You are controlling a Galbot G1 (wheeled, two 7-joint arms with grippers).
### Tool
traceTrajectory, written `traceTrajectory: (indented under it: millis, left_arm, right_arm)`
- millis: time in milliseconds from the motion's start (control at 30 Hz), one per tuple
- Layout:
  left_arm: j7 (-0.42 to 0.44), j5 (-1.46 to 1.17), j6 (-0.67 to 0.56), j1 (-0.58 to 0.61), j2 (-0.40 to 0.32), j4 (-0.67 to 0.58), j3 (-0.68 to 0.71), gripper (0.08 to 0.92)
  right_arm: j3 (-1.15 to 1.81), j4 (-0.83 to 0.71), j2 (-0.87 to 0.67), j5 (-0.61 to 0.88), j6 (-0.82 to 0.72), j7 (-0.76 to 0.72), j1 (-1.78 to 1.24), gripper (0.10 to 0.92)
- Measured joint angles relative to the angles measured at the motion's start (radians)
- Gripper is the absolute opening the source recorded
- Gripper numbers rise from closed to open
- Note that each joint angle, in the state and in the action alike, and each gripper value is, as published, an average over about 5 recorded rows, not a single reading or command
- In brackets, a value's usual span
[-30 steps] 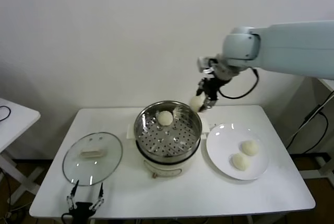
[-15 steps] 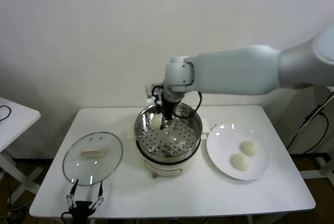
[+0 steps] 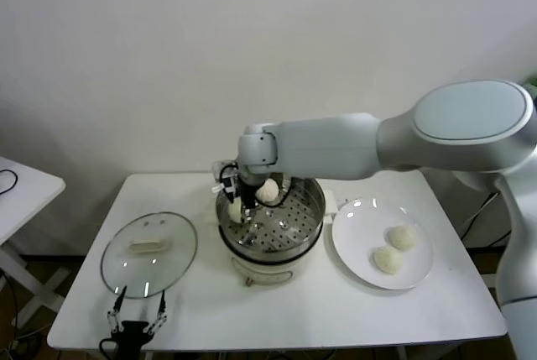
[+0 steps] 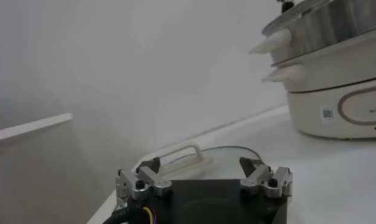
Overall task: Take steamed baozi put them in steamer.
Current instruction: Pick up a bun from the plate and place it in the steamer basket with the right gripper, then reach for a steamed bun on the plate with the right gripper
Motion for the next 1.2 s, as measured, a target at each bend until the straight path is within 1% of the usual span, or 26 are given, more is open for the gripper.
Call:
traceTrajectory:
  millis: [133,267,400,567,700,867,1067,1200]
  left_arm:
    - [0.001,0.001,0.0,0.001,0.001,-0.001,0.001,0.823]
    - [0.001,0.003,-0.001,0.003,0.001,-0.003,0.001,0.823]
    - [0.001,0.006,-0.001,0.006,0.001,-0.006,0.002,0.823]
    - [0.002,0.01,0.002,0.004,0.0,-0.01,0.005,0.823]
    - [0.001,0.013,0.003,0.002,-0.003,-0.01,0.009,0.823]
    - [0.0,0.019,0.004,0.0,-0.009,-0.007,0.011,0.823]
    - [0.0,0.029,0.006,0.001,-0.015,-0.002,0.011,0.823]
    - [0.0,0.033,0.006,0.003,-0.018,0.002,0.008,0.823]
  right_arm:
    - [0.007,0.006,-0.012,0.004,0.003,-0.004,0.005,0.821]
    - [-0.006,0.043,-0.055,0.016,0.018,-0.027,0.046,0.823]
    - [-0.052,0.1,-0.136,0.021,0.053,-0.084,0.134,0.823]
    - [-0.149,0.171,-0.272,-0.004,0.122,-0.187,0.269,0.823]
    - [-0.227,0.221,-0.39,-0.062,0.172,-0.243,0.34,0.823]
    - [-0.287,0.277,-0.546,-0.167,0.204,-0.27,0.357,0.823]
    - [-0.284,0.309,-0.702,-0.297,0.208,-0.257,0.274,0.823]
    - [-0.246,0.31,-0.767,-0.374,0.207,-0.236,0.184,0.823]
